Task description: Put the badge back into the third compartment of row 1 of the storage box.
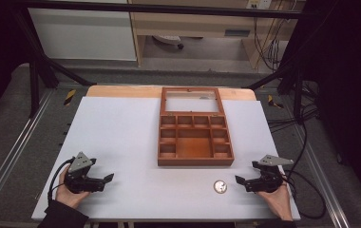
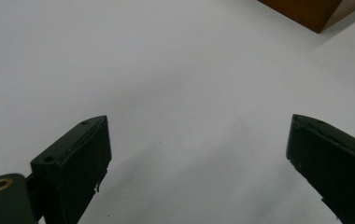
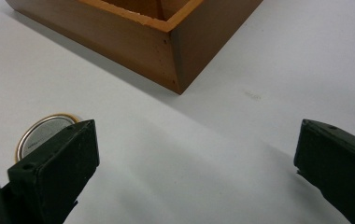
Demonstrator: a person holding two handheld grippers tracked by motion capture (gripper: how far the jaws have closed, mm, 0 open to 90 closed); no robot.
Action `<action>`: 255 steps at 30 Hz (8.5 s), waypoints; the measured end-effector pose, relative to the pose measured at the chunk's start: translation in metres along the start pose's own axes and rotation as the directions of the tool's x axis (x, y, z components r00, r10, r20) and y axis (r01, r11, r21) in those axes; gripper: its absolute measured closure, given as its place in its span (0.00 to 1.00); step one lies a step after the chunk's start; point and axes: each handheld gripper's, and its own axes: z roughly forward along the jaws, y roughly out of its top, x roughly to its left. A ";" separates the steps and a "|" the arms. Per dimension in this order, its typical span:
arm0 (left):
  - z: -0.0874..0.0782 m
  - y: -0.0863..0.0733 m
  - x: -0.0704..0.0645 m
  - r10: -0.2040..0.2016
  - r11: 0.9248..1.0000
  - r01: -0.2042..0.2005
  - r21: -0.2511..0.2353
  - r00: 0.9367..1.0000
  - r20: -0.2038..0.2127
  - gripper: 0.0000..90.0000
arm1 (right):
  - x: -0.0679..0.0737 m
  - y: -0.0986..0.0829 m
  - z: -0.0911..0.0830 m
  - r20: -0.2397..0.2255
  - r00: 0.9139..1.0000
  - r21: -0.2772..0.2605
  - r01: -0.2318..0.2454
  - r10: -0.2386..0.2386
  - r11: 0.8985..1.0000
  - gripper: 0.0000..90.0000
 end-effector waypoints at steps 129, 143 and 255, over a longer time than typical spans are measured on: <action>-0.001 -0.002 0.001 -0.033 0.999 0.033 0.008 0.999 -0.007 0.10 | 0.079 0.019 0.023 -0.147 0.965 0.155 0.241 -0.219 0.958 0.54; -0.001 -0.002 0.001 -0.033 0.999 0.033 0.009 0.999 -0.006 0.10 | 0.079 0.025 0.017 -0.135 0.966 0.136 0.236 -0.218 0.962 0.54; -0.001 -0.002 0.002 -0.043 0.999 0.043 0.011 0.999 -0.015 0.10 | 0.078 0.134 0.010 -0.032 0.990 -0.079 0.132 -0.134 0.988 0.54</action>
